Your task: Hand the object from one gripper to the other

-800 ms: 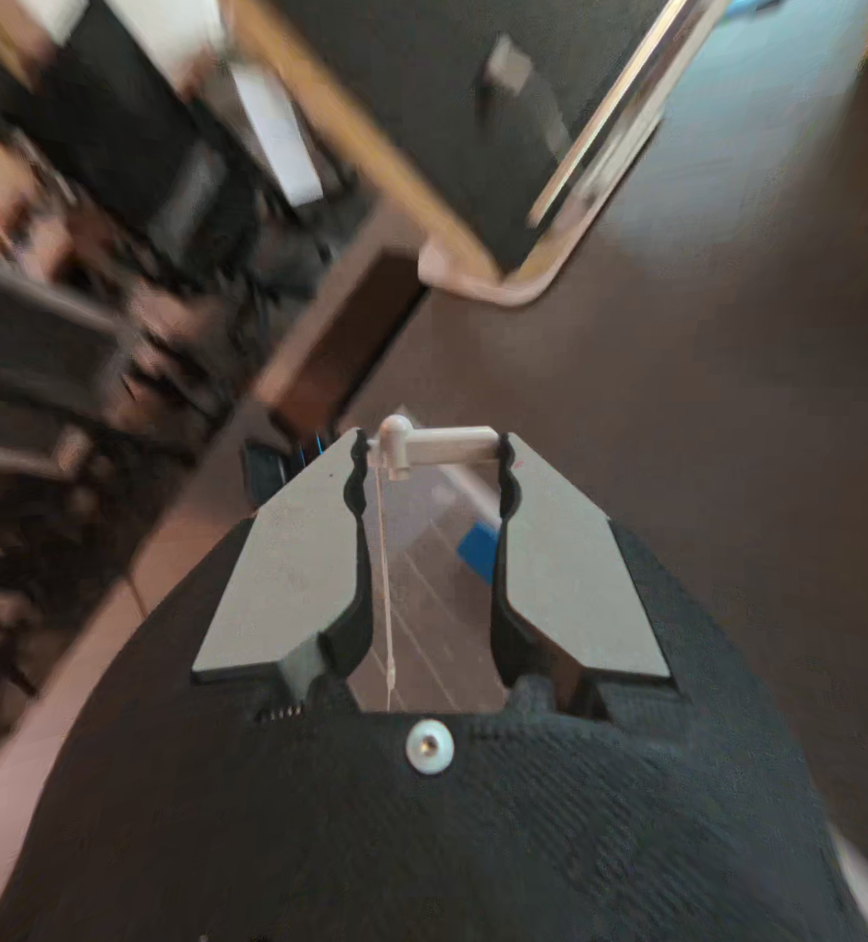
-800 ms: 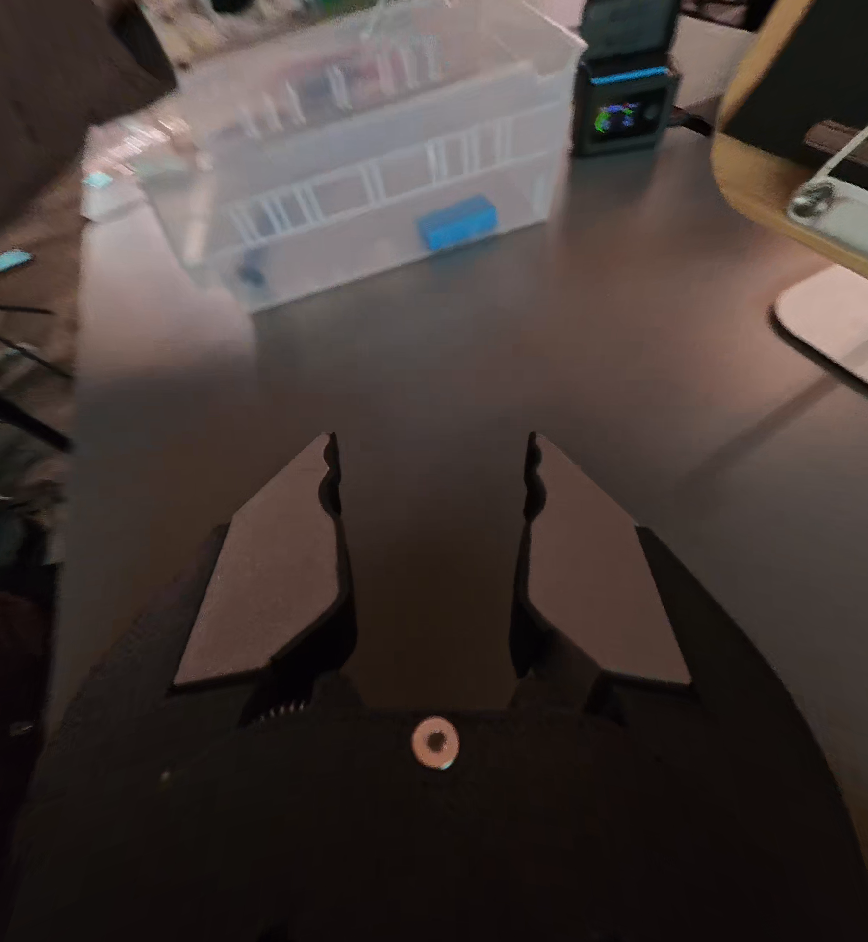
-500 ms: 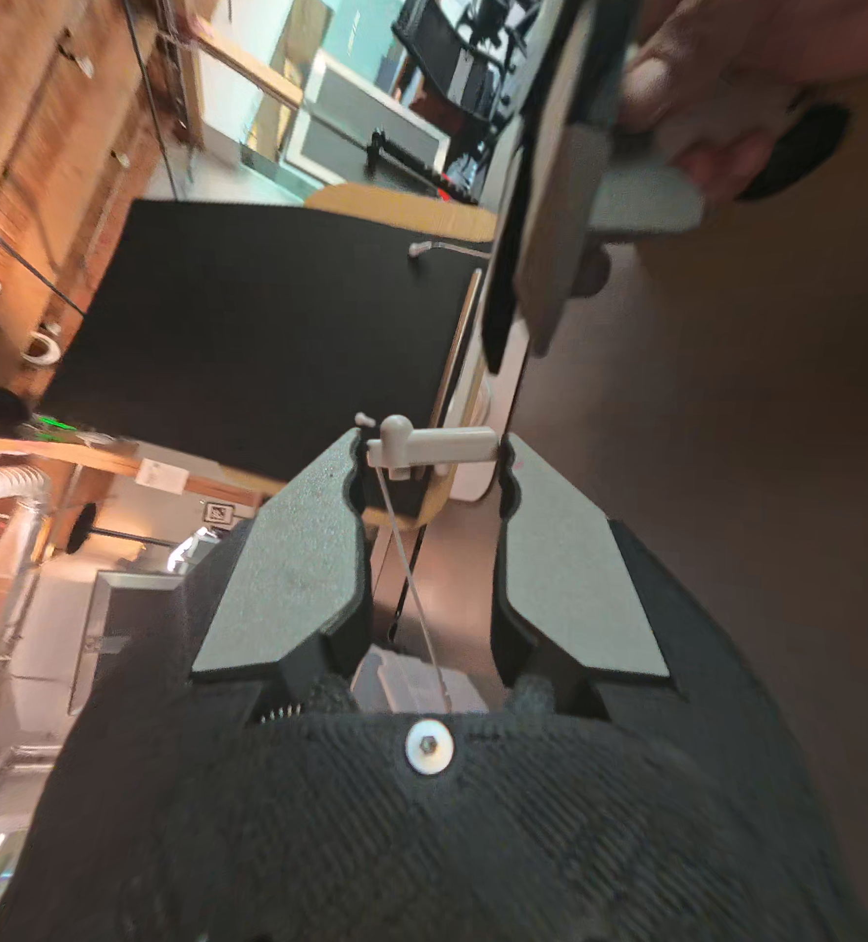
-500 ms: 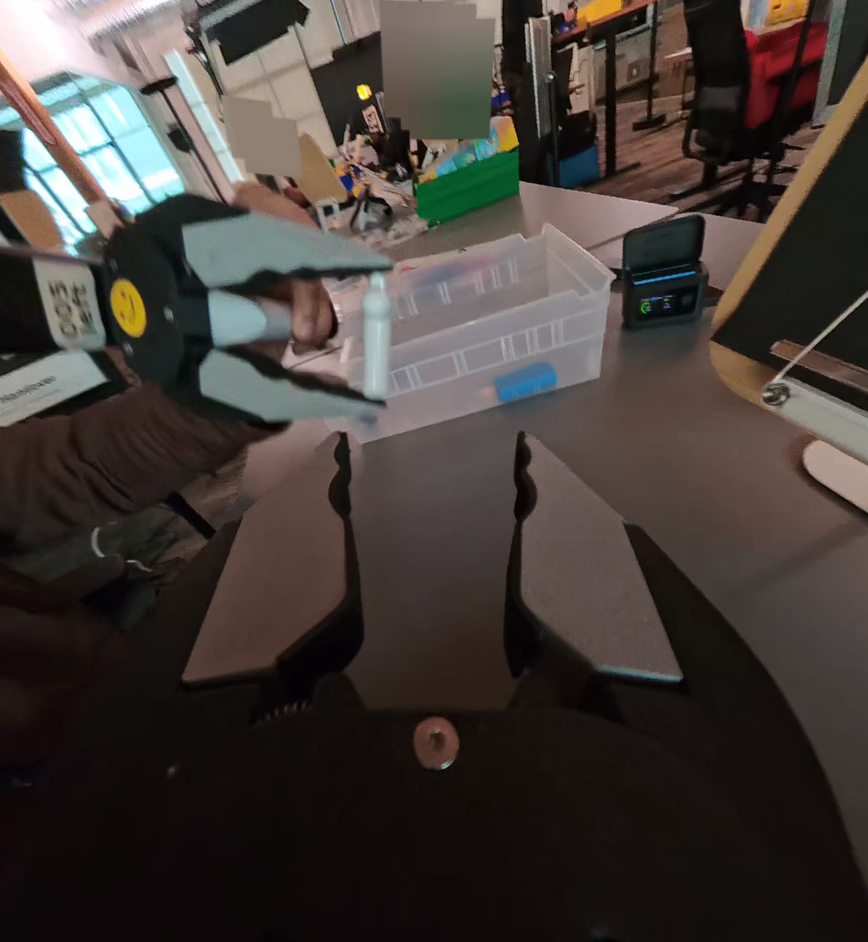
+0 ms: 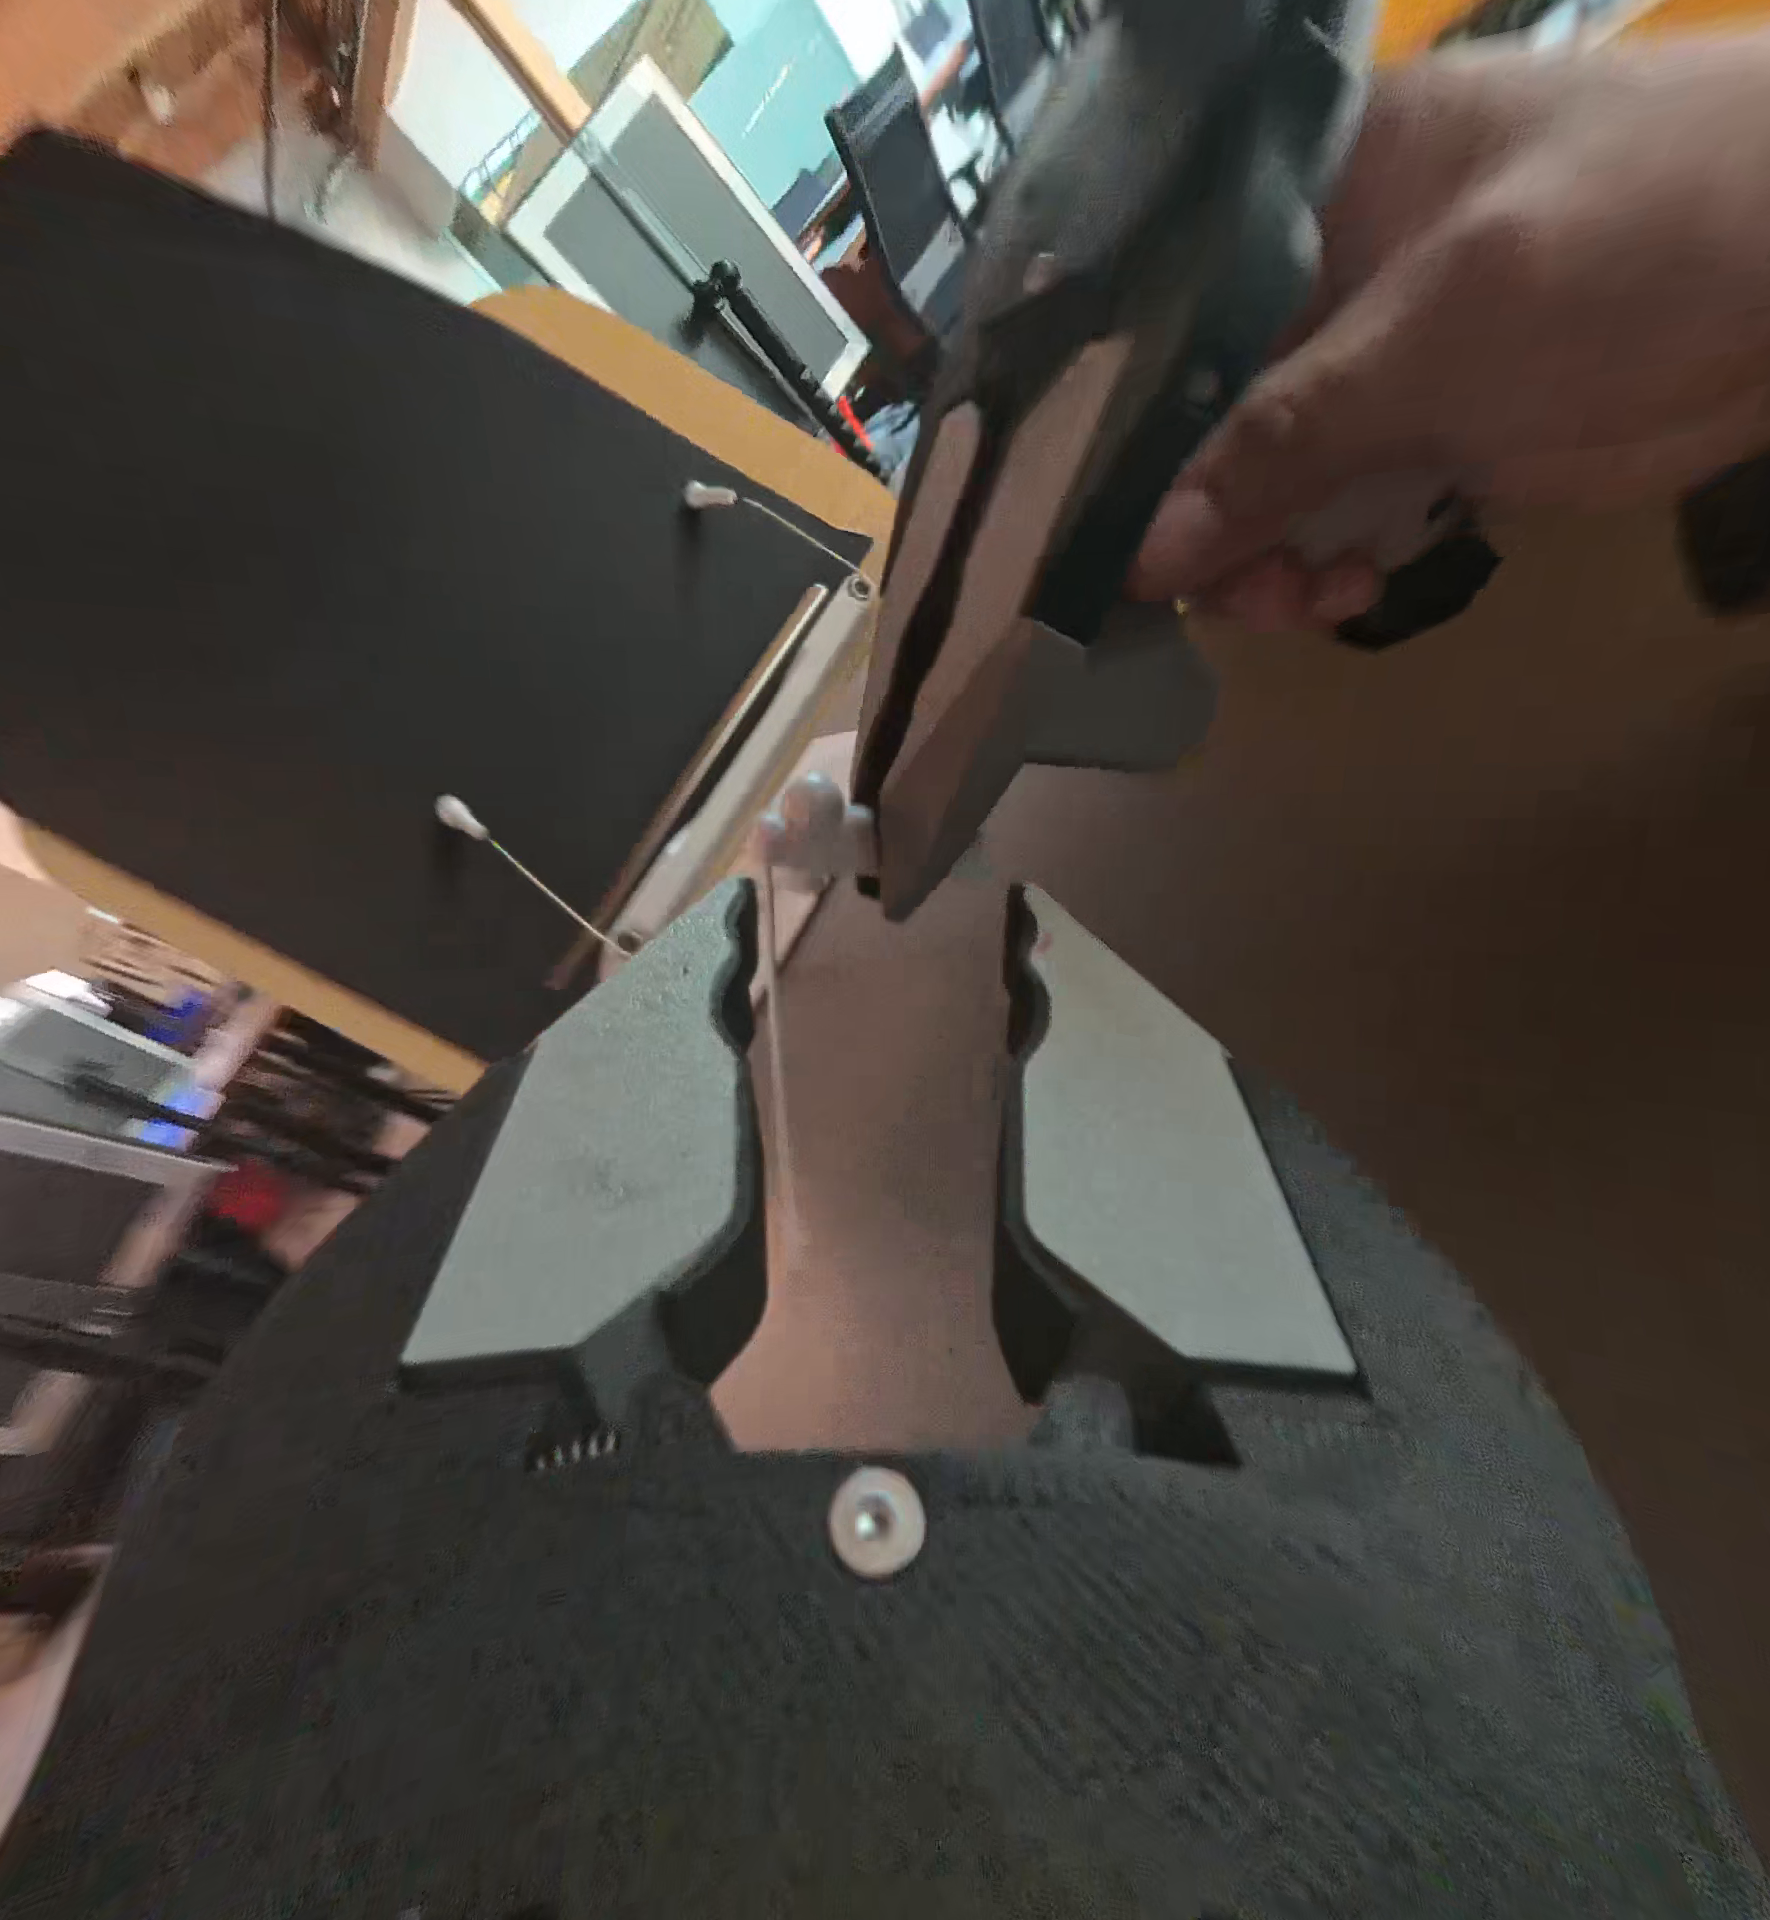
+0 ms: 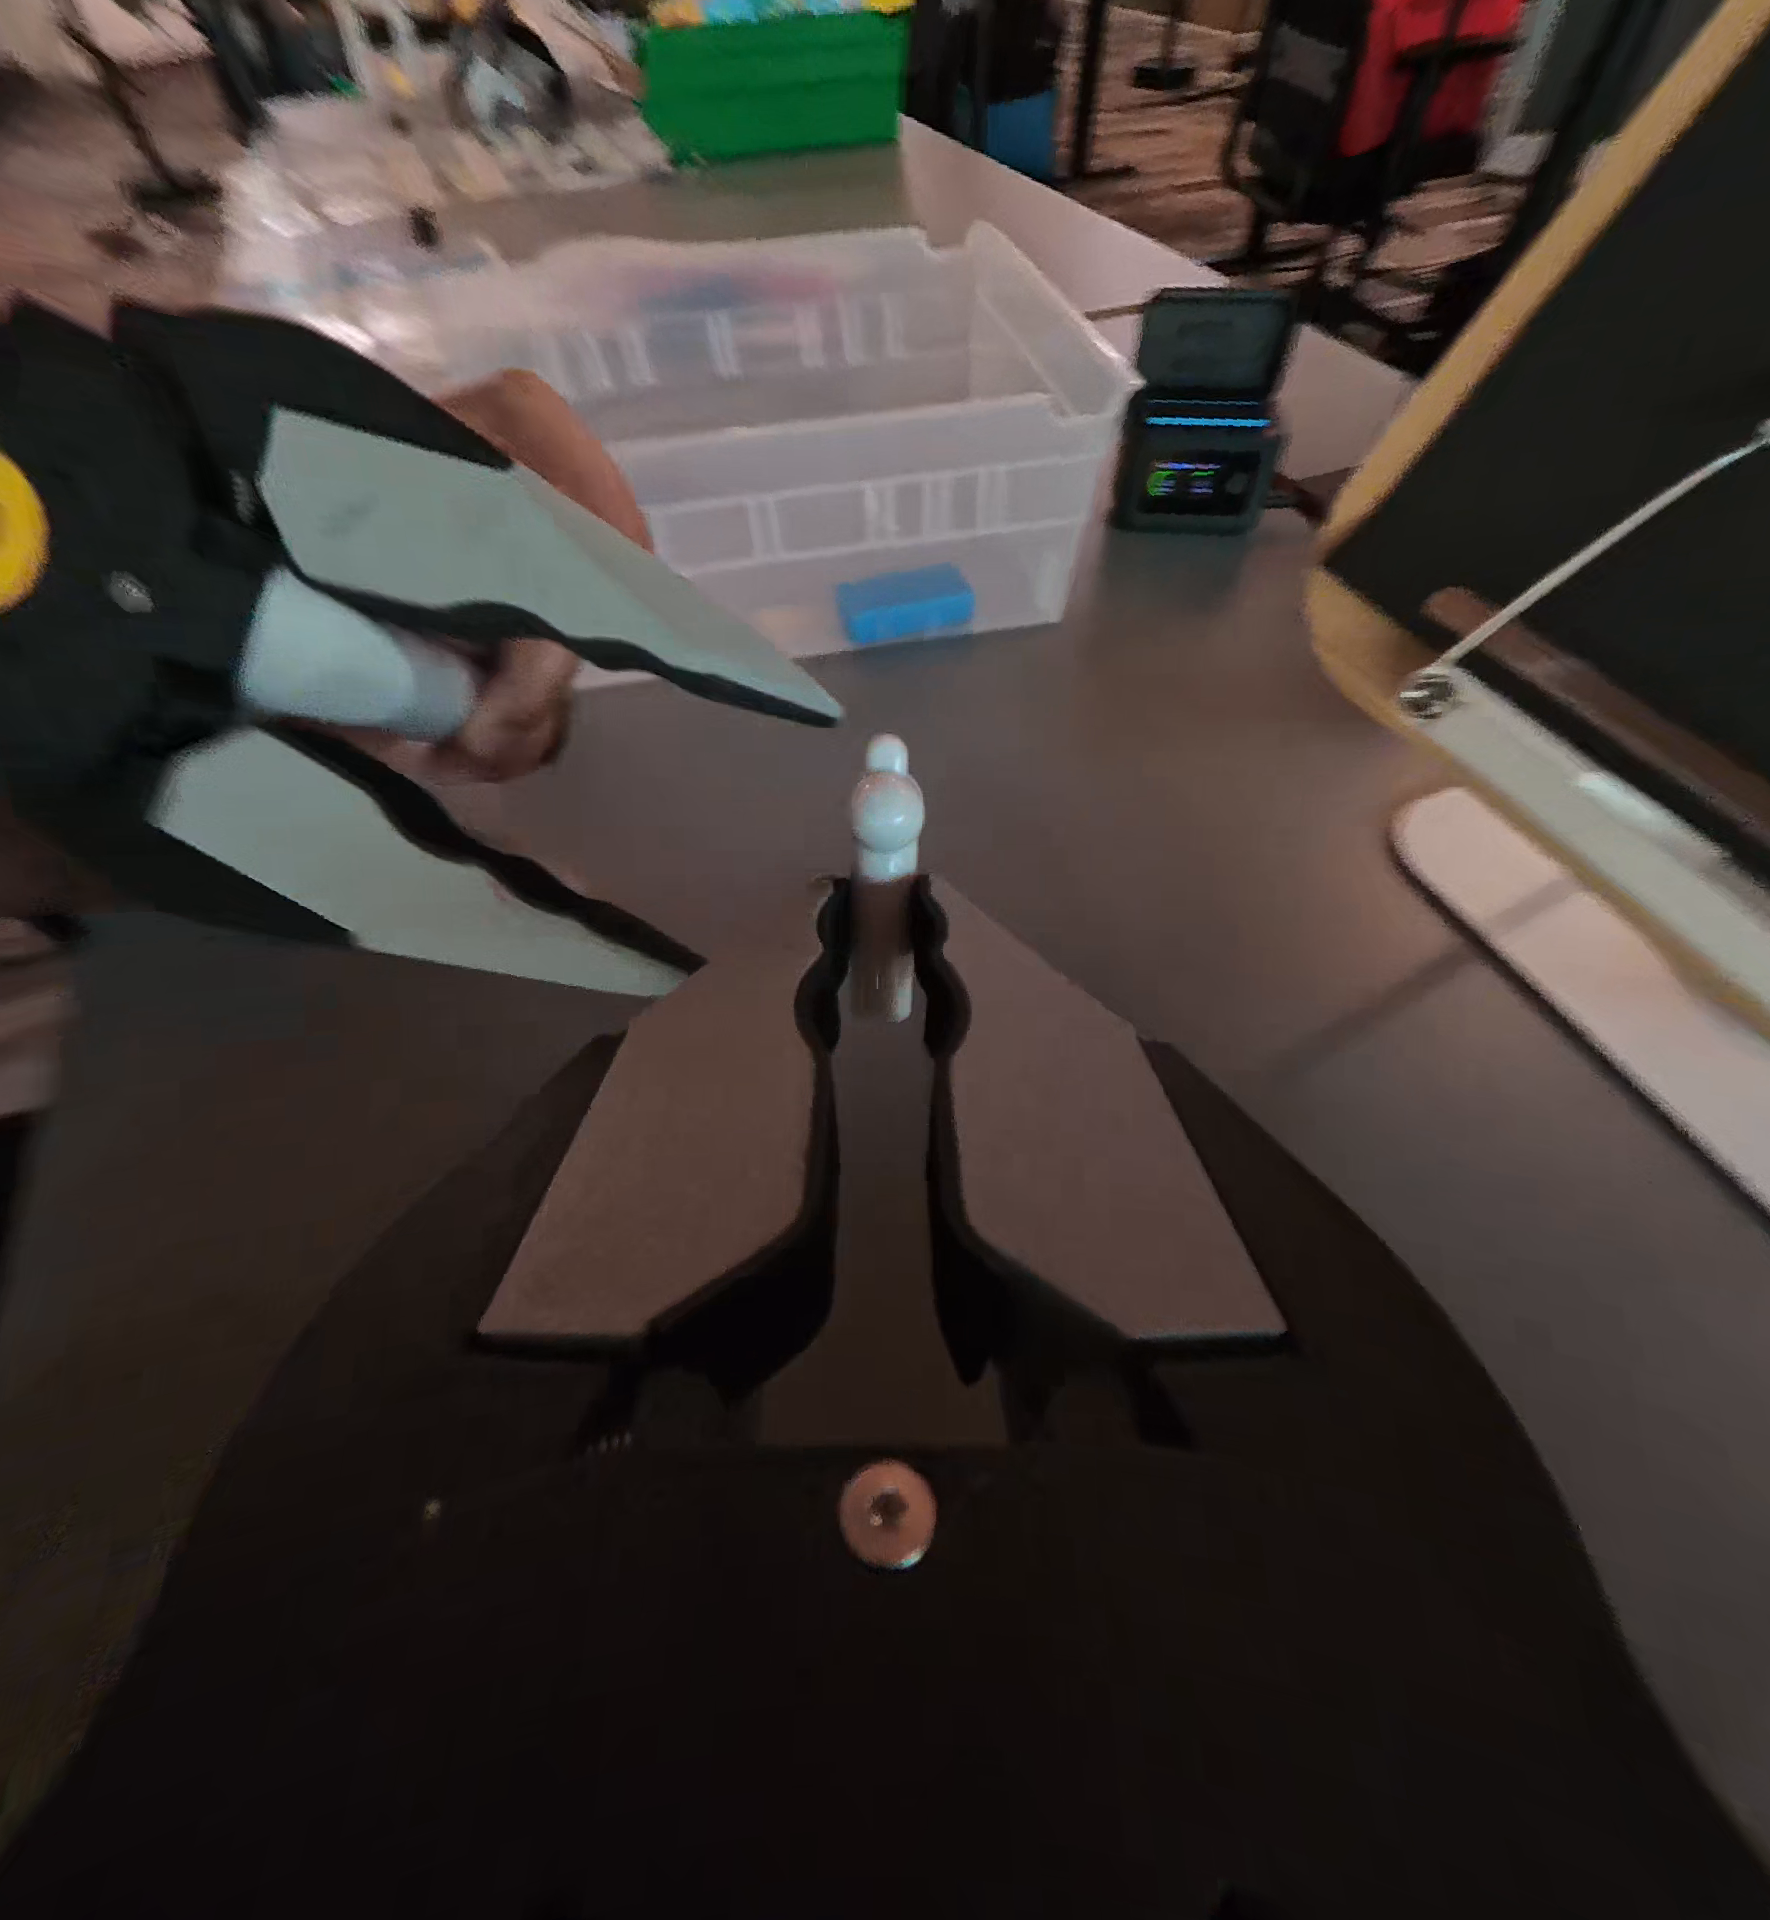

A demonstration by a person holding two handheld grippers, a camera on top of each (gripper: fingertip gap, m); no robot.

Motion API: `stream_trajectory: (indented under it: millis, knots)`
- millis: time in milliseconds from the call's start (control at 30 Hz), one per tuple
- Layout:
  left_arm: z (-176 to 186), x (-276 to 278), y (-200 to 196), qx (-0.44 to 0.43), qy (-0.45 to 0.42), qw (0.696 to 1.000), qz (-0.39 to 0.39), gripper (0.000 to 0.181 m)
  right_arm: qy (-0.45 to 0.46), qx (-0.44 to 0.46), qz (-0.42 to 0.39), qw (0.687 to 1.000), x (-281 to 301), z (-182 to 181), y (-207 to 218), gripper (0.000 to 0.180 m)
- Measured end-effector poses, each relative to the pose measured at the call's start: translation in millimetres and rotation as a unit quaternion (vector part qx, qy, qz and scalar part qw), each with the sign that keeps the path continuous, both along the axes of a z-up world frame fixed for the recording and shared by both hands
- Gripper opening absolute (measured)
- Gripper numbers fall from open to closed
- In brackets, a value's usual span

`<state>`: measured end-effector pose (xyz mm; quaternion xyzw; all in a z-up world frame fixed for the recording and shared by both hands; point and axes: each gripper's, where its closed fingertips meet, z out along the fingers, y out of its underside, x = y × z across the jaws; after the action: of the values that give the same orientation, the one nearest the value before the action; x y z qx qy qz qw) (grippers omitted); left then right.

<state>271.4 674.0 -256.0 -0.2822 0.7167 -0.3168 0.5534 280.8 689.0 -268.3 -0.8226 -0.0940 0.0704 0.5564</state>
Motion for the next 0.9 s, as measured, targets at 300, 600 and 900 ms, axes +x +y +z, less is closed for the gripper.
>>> stream_trajectory:
  millis: [300, 600, 900]
  knots:
    - [-36.4, -4.1, 15.0, -0.34, 0.146, 0.927, -0.055, 0.057, -0.506, 0.058, -0.176, 0.843, 44.7, 17.0, 3.8, 0.008]
    - [-9.2, -10.4, 19.8, -0.525, 0.156, 0.825, -0.136, 0.053, -0.686, 0.062, -0.158, 0.707, 30.1, 12.6, 5.6, 0.008]
    - [3.2, -13.4, 31.3, -0.576, 0.141, 0.791, -0.148, 0.053, -0.731, 0.06, -0.133, 0.666, 14.9, 1.3, 14.6, 0.008]
